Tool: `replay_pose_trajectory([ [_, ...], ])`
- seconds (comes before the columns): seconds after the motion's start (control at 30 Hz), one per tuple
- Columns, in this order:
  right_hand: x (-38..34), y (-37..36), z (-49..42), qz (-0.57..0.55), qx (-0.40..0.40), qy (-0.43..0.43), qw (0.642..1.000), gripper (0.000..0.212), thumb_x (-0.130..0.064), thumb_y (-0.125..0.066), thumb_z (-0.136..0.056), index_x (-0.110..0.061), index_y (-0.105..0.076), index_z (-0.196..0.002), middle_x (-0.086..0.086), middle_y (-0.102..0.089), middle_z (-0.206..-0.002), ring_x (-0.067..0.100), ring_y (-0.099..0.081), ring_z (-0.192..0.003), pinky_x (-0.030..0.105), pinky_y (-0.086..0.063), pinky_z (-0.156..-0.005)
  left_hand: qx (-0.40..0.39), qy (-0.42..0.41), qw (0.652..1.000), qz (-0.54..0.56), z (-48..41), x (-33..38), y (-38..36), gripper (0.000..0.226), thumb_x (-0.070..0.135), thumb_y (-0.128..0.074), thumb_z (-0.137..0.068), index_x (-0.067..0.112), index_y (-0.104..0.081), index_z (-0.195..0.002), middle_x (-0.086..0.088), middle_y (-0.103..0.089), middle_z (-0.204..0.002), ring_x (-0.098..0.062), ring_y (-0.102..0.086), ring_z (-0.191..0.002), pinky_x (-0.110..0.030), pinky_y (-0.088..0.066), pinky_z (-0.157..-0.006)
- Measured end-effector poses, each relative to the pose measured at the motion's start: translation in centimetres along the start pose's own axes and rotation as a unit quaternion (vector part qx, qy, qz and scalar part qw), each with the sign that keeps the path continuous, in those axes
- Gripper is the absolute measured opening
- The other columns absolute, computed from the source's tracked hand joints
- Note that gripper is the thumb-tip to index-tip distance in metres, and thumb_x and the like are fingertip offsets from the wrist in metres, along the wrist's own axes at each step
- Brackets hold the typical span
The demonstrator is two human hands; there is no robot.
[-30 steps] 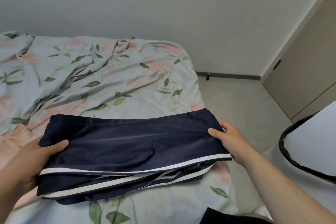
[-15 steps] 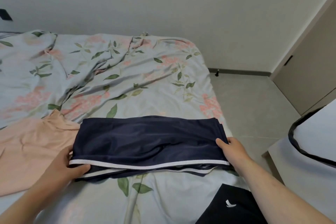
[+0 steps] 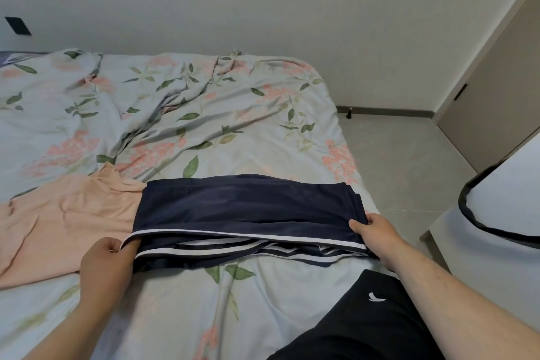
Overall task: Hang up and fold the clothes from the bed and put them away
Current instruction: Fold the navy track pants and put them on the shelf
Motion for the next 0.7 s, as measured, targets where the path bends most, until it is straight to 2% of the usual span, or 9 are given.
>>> replay_pose_trajectory([
  [0.1, 0.3, 0.4, 0.0, 0.003, 0.012, 0.003, 1.0, 0.013, -0.021, -0.059, -0.096, -0.016, -0.069, -0.102, 0.005, -0.074, -0.097, 0.025, -0.07, -0.09, 0.041, -0.057, -0.086, -0.031, -0.059, 0.998, -0.021, 1.5, -0.7, 0.4, 0.037, 0.046, -0.061, -0.081, 0.014, -0.048, -0.071, -0.008, -0.055, -0.059, -0.029, -0.051, -0.059, -0.039, -0.042, -0.058],
  [0.23, 0.7, 0.7, 0.4, -0.023, -0.039, 0.012, 0.999, 0.014, -0.022, -0.072, -0.09, -0.025, -0.066, -0.102, -0.001, -0.076, -0.097, 0.019, -0.073, -0.089, 0.036, -0.056, -0.083, -0.066, -0.114, 0.989, -0.069, 2.1, -2.4, 1.2, 0.019, 0.026, -0.065, -0.093, 0.03, -0.048, -0.086, 0.004, -0.059, -0.058, -0.022, -0.057, -0.061, -0.038, -0.043, -0.058],
  [0.3, 0.9, 0.8, 0.5, -0.017, -0.05, 0.013, 0.999, 0.024, -0.016, -0.076, -0.085, -0.028, -0.064, -0.101, -0.004, -0.075, -0.099, 0.018, -0.072, -0.091, 0.035, -0.057, -0.084, -0.068, -0.136, 0.978, -0.141, 1.8, -2.7, 1.8, 0.025, 0.017, -0.064, -0.091, 0.029, -0.043, -0.086, 0.004, -0.059, -0.062, -0.026, -0.054, -0.06, -0.038, -0.041, -0.053],
  [0.4, 1.2, 1.1, 0.6, -0.023, 0.005, 0.024, 0.999, 0.028, -0.009, -0.074, -0.085, -0.024, -0.065, -0.106, -0.004, -0.073, -0.096, 0.016, -0.072, -0.086, 0.028, -0.055, -0.07, -0.06, -0.142, 0.961, -0.23, 1.9, -2.6, 2.5, 0.034, 0.003, -0.064, -0.082, 0.027, -0.041, -0.089, 0.0, -0.051, -0.057, -0.029, -0.045, -0.053, -0.038, -0.038, -0.05],
  [0.47, 1.2, 1.1, 0.7, -0.023, 0.041, 0.031, 0.998, 0.025, -0.009, -0.072, -0.086, -0.022, -0.066, -0.106, -0.005, -0.071, -0.092, 0.014, -0.07, -0.082, 0.023, -0.05, -0.062, -0.076, -0.16, 0.942, -0.286, 2.5, -3.1, 2.6, 0.031, 0.001, -0.064, -0.079, 0.02, -0.045, -0.095, 0.001, -0.046, -0.055, -0.029, -0.044, -0.049, -0.036, -0.035, -0.049],
  [0.53, 1.3, 1.0, 0.7, -0.009, 0.05, 0.032, 0.998, 0.026, -0.01, -0.07, -0.087, -0.019, -0.065, -0.111, -0.004, -0.07, -0.096, 0.015, -0.068, -0.084, 0.024, -0.049, -0.063, -0.136, -0.14, 0.932, -0.307, 3.1, -3.4, 2.5, 0.031, 0.009, -0.064, -0.078, 0.023, -0.047, -0.099, 0.001, -0.056, -0.066, -0.029, -0.049, -0.055, -0.037, -0.038, -0.053],
  [0.6, 1.3, 1.1, 1.0, 0.009, 0.038, 0.023, 0.999, 0.034, -0.013, -0.069, -0.089, -0.017, -0.06, -0.121, -0.002, -0.069, -0.11, 0.015, -0.066, -0.089, 0.025, -0.048, -0.068, -0.208, -0.118, 0.936, -0.257, 3.0, -3.3, 2.8, 0.032, 0.023, -0.064, -0.071, 0.035, -0.047, -0.096, 0.009, -0.066, -0.078, -0.019, -0.056, -0.062, -0.036, -0.042, -0.059],
  [0.67, 1.0, 1.2, 1.6, 0.081, 0.046, 0.023, 0.995, 0.044, -0.02, -0.067, -0.089, -0.014, -0.053, -0.129, -0.002, -0.062, -0.12, 0.017, -0.06, -0.093, 0.03, -0.047, -0.076, -0.264, -0.087, 0.955, -0.104, 2.1, -2.5, 3.3, 0.037, 0.027, -0.059, -0.062, 0.033, -0.058, -0.098, 0.006, -0.072, -0.087, -0.013, -0.066, -0.072, -0.035, -0.048, -0.066],
  [0.7, 0.5, 1.2, 2.0, 0.168, 0.068, 0.045, 0.982, 0.043, -0.025, -0.065, -0.088, -0.013, -0.052, -0.127, 0.002, -0.06, -0.122, 0.022, -0.057, -0.096, 0.033, -0.047, -0.08, -0.274, -0.054, 0.96, -0.006, 1.4, -2.0, 3.3, 0.039, 0.023, -0.059, -0.064, 0.028, -0.063, -0.103, 0.001, -0.074, -0.096, -0.013, -0.068, -0.082, -0.035, -0.05, -0.073],
])
Point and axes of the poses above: each hand's wrist, its own z-axis away from the middle knuckle, its own y-axis out of the back of the hand, x = y × z, the point moved 1 cm from there along -z, towards the middle knuckle
